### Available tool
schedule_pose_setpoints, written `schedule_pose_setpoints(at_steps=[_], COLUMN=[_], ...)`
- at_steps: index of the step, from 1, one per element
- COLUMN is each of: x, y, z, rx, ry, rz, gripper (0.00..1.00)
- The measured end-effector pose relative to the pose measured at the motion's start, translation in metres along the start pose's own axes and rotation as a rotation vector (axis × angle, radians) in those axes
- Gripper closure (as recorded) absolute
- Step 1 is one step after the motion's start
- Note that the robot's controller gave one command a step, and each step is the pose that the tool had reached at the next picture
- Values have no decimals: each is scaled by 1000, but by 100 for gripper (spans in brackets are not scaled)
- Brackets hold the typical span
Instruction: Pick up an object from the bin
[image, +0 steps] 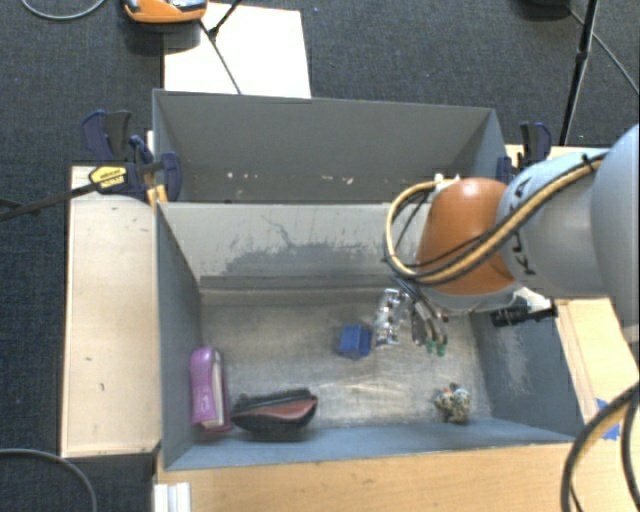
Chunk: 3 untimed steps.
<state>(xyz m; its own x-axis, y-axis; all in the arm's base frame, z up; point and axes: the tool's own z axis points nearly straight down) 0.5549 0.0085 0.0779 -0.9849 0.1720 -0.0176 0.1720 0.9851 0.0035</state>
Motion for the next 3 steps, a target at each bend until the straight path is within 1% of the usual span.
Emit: schedule_pose_setpoints(at_steps=[1, 2, 3], x=[10, 11, 23], y=[5, 4, 50], z=[-50, -46, 5], rx=[1, 2, 2], ry=[10, 15, 9], rz=[-40, -37, -62], gripper=[100, 0, 0])
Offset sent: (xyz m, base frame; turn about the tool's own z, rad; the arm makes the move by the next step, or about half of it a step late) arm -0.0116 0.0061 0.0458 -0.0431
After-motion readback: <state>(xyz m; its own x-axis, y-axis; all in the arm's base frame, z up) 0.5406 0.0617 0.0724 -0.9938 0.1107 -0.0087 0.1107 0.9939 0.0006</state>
